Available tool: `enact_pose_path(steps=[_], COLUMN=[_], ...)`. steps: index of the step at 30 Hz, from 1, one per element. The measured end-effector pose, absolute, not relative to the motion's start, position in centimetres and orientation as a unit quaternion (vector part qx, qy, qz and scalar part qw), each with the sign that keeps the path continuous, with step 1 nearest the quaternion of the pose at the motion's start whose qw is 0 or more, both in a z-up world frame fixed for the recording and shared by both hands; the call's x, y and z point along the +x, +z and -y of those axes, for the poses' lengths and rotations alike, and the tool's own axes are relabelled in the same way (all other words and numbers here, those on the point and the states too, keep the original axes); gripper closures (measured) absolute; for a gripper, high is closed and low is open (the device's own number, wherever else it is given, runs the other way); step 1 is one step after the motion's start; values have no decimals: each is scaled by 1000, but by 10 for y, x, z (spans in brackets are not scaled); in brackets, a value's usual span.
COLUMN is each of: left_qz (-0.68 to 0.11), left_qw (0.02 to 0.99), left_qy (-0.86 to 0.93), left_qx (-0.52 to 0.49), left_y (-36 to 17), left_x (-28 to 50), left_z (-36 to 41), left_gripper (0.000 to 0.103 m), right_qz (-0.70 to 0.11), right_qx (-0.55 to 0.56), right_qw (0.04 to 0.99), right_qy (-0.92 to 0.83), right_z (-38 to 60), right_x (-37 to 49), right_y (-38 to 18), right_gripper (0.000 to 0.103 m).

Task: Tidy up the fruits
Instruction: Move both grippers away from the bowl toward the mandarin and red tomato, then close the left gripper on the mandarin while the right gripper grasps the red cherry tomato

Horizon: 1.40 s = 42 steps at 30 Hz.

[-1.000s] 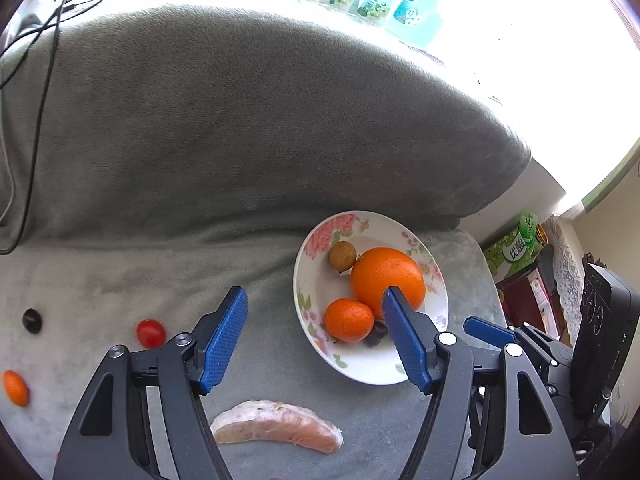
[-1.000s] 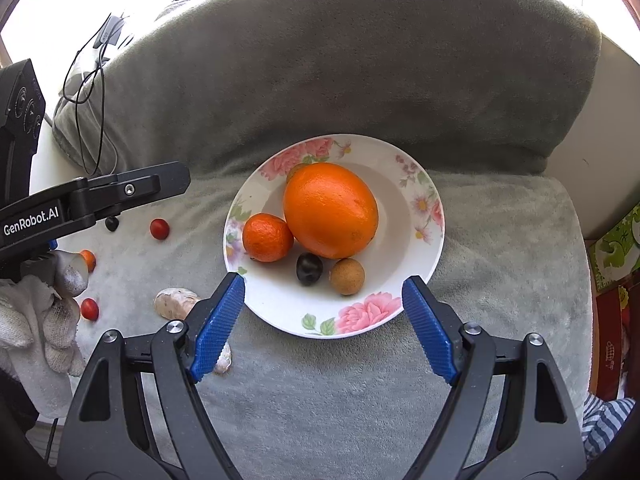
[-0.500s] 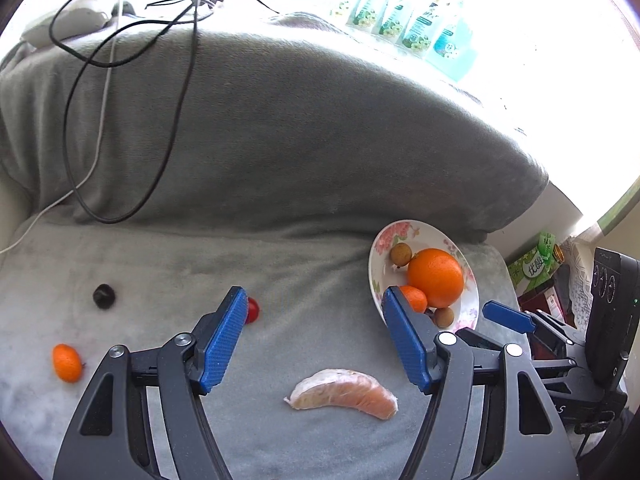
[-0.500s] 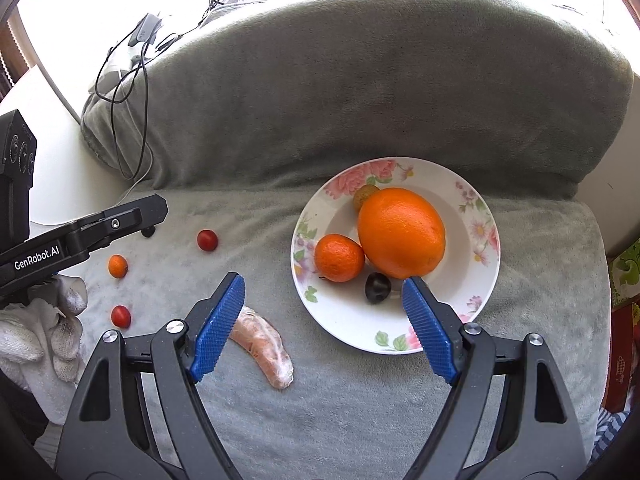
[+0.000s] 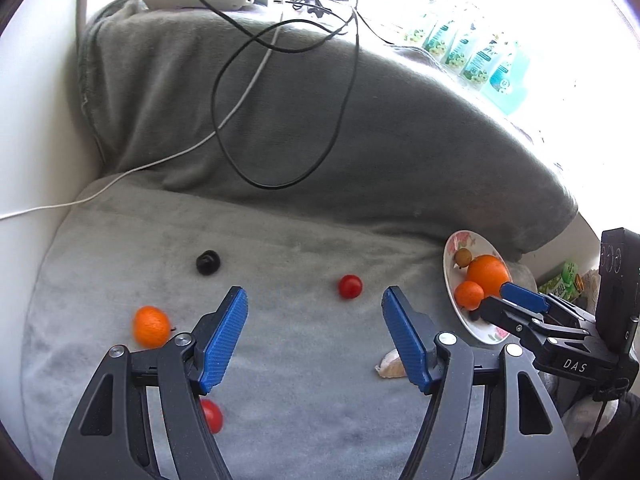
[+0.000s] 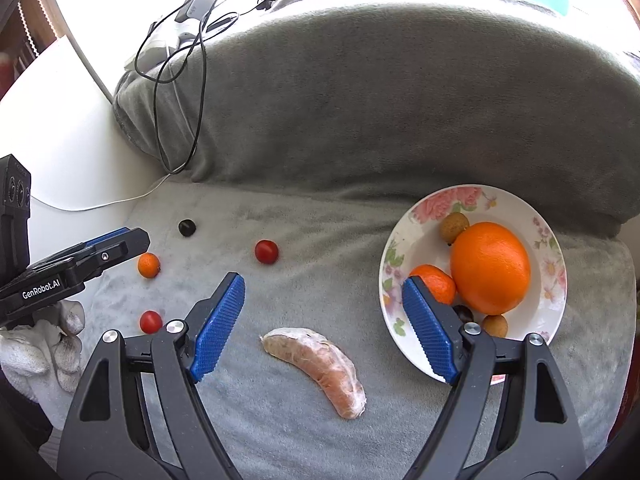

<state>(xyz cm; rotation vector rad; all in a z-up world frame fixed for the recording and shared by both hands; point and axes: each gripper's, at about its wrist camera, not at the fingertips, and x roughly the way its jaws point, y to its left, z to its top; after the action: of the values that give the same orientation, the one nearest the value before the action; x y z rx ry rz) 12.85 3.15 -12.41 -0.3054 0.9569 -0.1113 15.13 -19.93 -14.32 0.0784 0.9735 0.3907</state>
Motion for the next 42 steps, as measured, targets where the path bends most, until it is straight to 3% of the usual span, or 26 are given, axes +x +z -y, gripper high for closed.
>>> enact_pose_path(steps=[13,17,21,28,35,42], left_qz=[-471,-481,-489,-501,-510,-515], left_qw=[867,859,852,841,834,831], left_qy=[7,20,28,36,35,36], left_qx=[-163,-171,-184,-201,-209,-210], left_y=[-148,-159,-170,-188,-201,-207], left_x=[104,102,102,108,115,122], left_z=[-90,-105,-116,-130,-132,-132], left_gripper=[35,36,39,49,52,56], right_qz=[-486,-501,-512,-531,-544,-551], right_qx=[3,-2,-7,-7,-14,-36], right_qw=[847,836,828,815,806,802], right_qy=[216,223,228,230,232,227], right_z=[147,135,124,113,102,91], right_x=[178,187,193,206,217,227], right_y=[-162,-173,-184,-205,-217,-226], right_gripper=[20,27,28,43,57,63])
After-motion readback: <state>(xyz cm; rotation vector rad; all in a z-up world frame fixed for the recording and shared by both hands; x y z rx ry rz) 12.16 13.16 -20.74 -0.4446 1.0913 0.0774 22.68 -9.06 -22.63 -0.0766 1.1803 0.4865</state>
